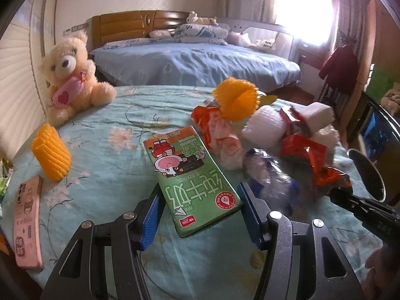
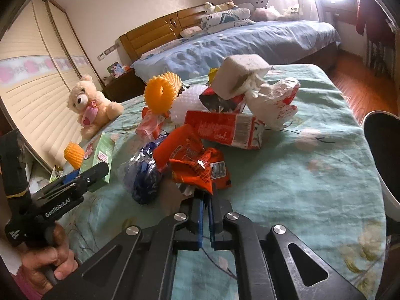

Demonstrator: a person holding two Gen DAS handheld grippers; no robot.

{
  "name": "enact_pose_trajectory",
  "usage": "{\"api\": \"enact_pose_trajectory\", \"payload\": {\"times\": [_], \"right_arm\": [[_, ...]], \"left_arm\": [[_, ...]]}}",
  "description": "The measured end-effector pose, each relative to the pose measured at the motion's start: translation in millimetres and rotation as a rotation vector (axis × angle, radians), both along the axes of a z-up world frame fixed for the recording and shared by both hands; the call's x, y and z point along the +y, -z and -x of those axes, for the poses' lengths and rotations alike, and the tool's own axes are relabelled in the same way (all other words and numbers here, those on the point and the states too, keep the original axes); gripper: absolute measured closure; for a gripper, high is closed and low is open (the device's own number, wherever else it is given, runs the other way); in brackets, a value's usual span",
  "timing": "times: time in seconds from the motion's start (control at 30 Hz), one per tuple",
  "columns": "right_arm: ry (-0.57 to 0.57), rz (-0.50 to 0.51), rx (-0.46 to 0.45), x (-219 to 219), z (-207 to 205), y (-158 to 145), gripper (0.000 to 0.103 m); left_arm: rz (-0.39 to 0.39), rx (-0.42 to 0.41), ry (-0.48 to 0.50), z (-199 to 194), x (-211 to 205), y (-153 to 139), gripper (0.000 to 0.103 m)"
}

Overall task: Collect trash
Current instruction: 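Grasp the orange snack bag with the right tool while the left tool grasps the green juice box, then carry the orange bag and green juice box over the bin with both tools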

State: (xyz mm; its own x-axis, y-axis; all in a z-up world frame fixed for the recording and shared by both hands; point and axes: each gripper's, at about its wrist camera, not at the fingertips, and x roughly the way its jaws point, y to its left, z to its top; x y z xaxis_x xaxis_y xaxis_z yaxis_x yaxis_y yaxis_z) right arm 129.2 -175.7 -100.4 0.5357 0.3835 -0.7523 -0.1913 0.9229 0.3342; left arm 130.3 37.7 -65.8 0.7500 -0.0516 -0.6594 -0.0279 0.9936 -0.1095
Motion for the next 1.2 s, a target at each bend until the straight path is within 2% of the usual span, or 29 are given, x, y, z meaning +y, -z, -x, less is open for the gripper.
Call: {"api": "enact_pose_trajectory", "payload": {"times": [0.4,0.8,1.2], "right_arm": [[0.05,-0.009,-0.046,-27,23,-22,0.1],[0.175,-0.006,-0.049,-84,35,-25,0.1],[0.326,0.009,-0.045,-157,44,-28,0.1]], "left_arm": [[-0.011,-0.052,0.144,41,-41,-31,0.046],[-0.047,-0.056,0.291,33,-89,-43,0.046],[-0.064,-0.024,0.45,7,-149,-34,0.046]]}}
